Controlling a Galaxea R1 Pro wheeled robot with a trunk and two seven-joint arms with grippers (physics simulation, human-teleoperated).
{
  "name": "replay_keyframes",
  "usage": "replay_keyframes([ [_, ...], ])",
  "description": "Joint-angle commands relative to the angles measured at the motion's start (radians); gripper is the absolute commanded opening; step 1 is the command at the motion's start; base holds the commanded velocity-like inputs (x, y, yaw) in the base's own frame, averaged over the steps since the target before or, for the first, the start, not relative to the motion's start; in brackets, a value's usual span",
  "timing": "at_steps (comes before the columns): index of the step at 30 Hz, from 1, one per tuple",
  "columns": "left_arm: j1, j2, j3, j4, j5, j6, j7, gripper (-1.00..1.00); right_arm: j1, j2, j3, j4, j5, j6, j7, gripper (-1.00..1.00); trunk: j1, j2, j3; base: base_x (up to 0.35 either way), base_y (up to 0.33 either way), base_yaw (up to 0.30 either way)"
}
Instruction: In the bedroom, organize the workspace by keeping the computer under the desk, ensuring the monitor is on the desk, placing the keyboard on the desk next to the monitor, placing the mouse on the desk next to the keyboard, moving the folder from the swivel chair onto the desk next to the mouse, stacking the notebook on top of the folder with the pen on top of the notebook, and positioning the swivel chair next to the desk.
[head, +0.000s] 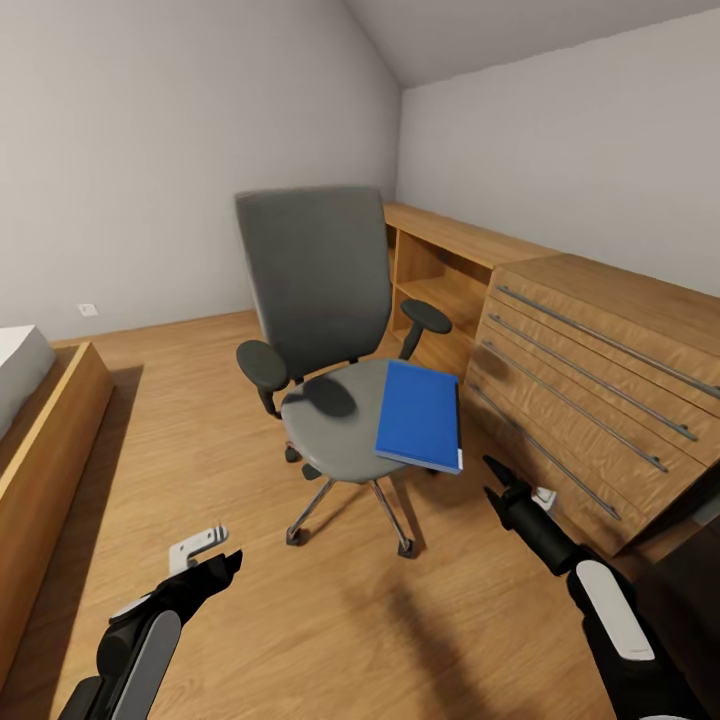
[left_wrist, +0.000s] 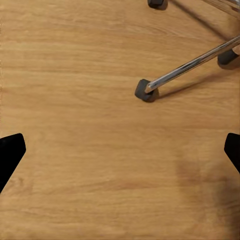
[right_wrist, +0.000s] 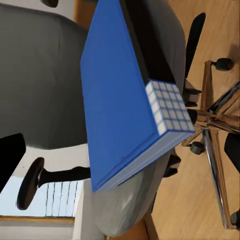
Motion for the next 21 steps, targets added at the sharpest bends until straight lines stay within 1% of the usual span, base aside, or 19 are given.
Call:
replay_keyframes([
  [1, -0.001, 0.0, 0.0, -0.001, 0.01, 0.003, 0.009, 1.0, -0.001, 0.001, -0.001, -0.006, -0.011, 0.007, 0.001, 1.0, 0.0, 0.0, -0.001, 0.0, 0.0, 0.0],
  [8, -0.001, 0.001, 0.0, -0.001, 0.01, 0.003, 0.008, 1.0, 0.0, 0.005, 0.002, -0.045, -0.015, 0.007, 0.003, 1.0, 0.0, 0.0, -0.001, 0.0, 0.0, 0.0],
  [12, -0.001, 0.002, 0.0, -0.002, 0.01, 0.002, 0.007, 1.0, 0.0, 0.005, 0.003, -0.027, -0.016, 0.007, 0.004, 1.0, 0.0, 0.0, -0.001, 0.0, 0.0, 0.0],
  [21, -0.001, 0.002, 0.002, -0.003, 0.01, 0.002, 0.007, 1.0, 0.0, 0.005, 0.003, -0.018, -0.017, 0.005, 0.006, 1.0, 0.0, 0.0, -0.001, 0.0, 0.0, 0.0],
])
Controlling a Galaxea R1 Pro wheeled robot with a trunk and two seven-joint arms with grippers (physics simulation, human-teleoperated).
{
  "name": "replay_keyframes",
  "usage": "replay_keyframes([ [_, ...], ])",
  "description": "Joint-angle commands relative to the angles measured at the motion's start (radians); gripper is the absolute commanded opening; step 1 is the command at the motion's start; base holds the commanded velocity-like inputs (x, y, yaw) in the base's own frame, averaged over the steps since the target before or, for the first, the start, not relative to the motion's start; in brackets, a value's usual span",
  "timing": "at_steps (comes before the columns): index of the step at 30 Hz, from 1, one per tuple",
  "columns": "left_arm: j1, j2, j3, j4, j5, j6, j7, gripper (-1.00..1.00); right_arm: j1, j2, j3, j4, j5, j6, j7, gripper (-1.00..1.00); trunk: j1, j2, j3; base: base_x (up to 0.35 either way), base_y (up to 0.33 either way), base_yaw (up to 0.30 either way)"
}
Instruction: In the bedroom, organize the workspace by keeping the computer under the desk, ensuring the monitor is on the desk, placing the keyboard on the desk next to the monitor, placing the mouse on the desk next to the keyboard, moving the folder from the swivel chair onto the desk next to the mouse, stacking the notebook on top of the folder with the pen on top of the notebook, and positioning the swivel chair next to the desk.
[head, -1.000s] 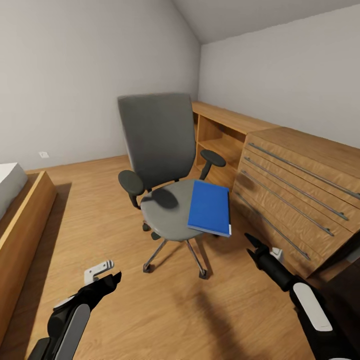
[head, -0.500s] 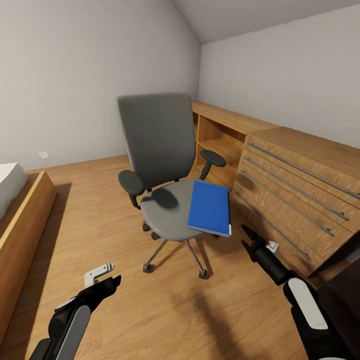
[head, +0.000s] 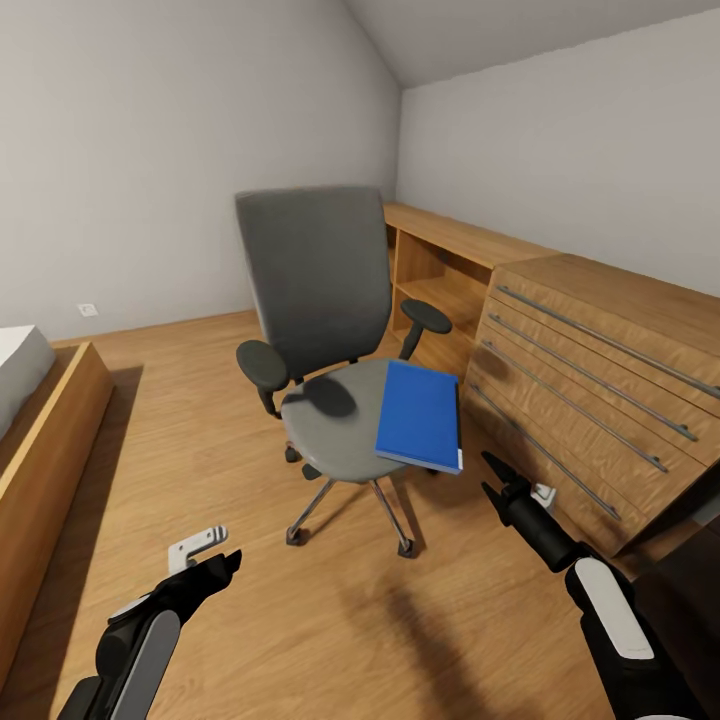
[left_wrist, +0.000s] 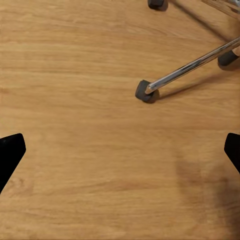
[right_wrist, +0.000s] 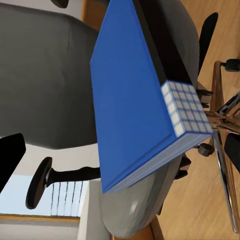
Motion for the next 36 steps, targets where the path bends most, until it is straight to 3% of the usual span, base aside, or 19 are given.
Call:
replay_keyframes([
  [1, -0.001, 0.0, 0.0, -0.001, 0.011, 0.003, 0.009, 1.0, -0.001, 0.0, -0.002, 0.0, -0.005, 0.007, 0.001, 1.0, 0.0, 0.0, -0.001, 0.0, 0.0, 0.0],
  [30, -0.001, 0.003, 0.003, -0.006, 0.011, 0.003, 0.008, 1.0, -0.001, -0.001, -0.009, 0.039, -0.007, 0.002, -0.002, 1.0, 0.0, 0.0, -0.001, 0.025, 0.001, 0.0],
  [36, -0.001, 0.006, 0.004, -0.007, 0.011, 0.003, 0.007, 1.0, -0.001, -0.001, -0.007, 0.039, -0.007, 0.001, -0.003, 1.0, 0.0, 0.0, -0.001, 0.177, 0.07, 0.0],
])
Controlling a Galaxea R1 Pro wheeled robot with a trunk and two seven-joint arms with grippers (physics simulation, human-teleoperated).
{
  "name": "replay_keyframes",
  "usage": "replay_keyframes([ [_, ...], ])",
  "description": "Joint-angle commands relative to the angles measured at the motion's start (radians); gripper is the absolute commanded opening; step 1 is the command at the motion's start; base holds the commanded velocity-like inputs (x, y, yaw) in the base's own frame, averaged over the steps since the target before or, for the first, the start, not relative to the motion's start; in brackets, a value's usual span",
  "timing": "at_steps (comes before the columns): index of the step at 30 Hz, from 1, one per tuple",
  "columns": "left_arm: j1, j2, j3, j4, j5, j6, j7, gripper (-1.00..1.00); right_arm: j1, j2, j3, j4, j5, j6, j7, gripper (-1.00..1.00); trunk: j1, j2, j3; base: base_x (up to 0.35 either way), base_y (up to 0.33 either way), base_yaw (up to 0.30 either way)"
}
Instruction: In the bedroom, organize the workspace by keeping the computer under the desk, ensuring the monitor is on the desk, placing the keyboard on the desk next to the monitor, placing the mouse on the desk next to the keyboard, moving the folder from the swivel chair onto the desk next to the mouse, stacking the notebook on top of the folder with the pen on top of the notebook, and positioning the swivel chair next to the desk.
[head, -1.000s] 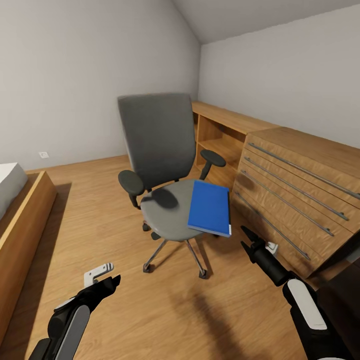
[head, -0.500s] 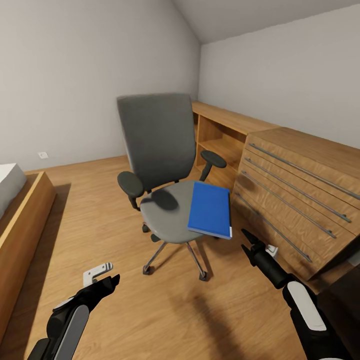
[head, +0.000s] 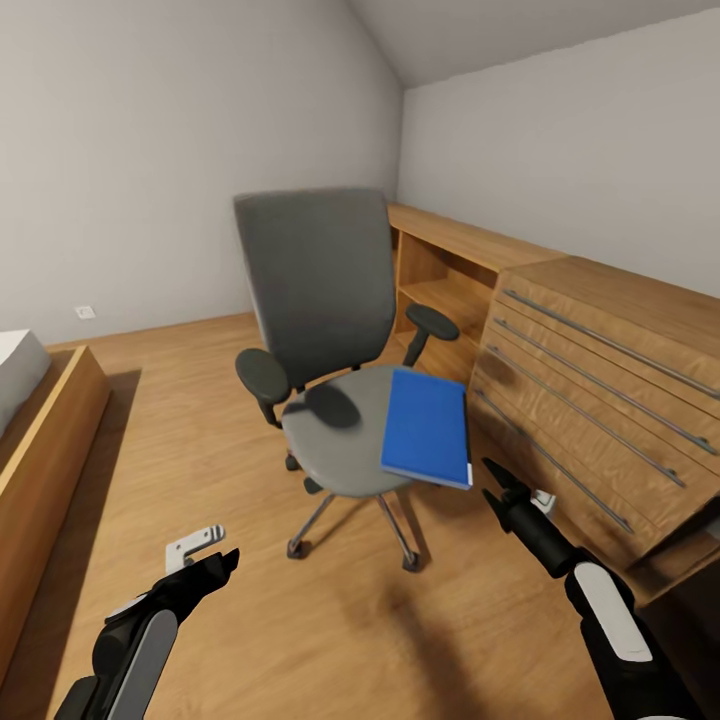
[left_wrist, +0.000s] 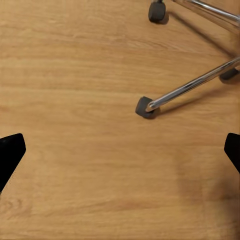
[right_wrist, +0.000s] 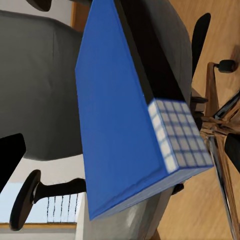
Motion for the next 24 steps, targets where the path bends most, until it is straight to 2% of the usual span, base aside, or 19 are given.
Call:
replay_keyframes([
  [1, -0.001, 0.001, 0.0, -0.001, 0.011, 0.003, 0.009, 1.0, -0.001, 0.0, -0.002, 0.0, -0.005, 0.007, 0.0, 1.0, 0.0, 0.0, -0.001, 0.143, 0.05, 0.0],
  [24, -0.001, 0.001, 0.001, -0.001, 0.011, 0.004, 0.01, 1.0, -0.001, 0.001, 0.005, 0.027, -0.004, 0.005, -0.002, 1.0, 0.0, 0.0, -0.001, 0.019, 0.007, 0.0],
])
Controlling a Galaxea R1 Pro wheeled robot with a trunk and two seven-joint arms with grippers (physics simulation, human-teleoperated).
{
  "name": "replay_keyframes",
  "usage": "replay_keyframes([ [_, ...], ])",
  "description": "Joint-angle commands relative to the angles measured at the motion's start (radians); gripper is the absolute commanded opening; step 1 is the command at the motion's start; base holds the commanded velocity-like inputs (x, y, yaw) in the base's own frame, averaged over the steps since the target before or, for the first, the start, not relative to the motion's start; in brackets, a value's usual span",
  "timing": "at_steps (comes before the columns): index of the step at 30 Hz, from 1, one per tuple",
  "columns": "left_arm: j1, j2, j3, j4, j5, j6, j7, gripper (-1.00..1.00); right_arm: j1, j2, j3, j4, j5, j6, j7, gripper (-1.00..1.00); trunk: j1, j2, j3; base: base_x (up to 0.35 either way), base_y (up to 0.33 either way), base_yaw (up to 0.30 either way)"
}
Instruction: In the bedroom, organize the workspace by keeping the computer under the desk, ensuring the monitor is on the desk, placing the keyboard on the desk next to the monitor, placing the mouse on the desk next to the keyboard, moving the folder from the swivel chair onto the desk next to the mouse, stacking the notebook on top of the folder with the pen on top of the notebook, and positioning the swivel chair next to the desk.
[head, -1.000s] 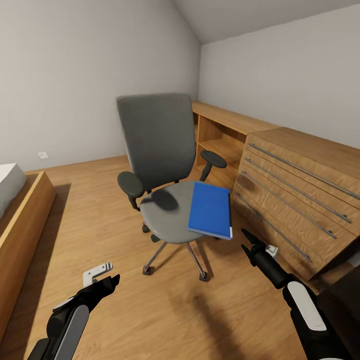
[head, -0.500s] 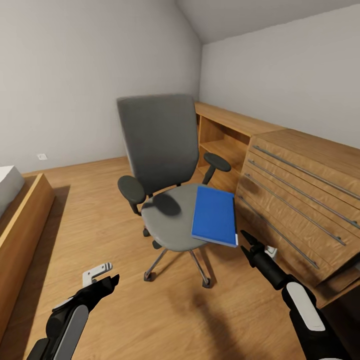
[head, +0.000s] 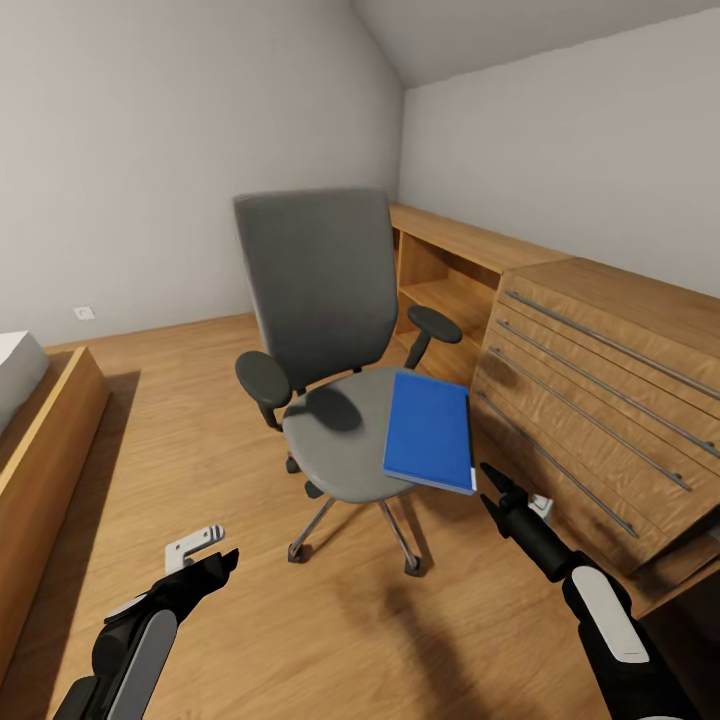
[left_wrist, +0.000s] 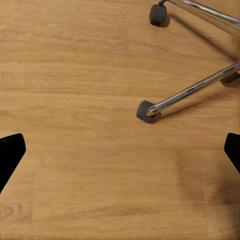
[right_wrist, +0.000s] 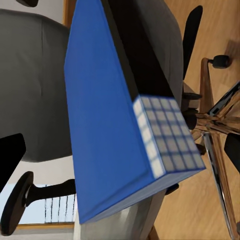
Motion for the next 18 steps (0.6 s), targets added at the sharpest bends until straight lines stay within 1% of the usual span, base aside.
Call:
replay_keyframes([
  [1, -0.001, 0.0, 0.0, -0.001, 0.011, 0.003, 0.009, 1.0, -0.001, 0.0, -0.002, 0.001, -0.005, 0.007, 0.001, 1.0, 0.0, 0.0, -0.001, 0.0, 0.0, 0.0],
  [18, -0.001, 0.0, -0.002, -0.001, 0.011, 0.003, 0.008, 1.0, -0.001, 0.002, 0.004, 0.045, -0.005, 0.005, 0.001, 1.0, 0.0, 0.0, -0.001, 0.0, 0.0, 0.0],
])
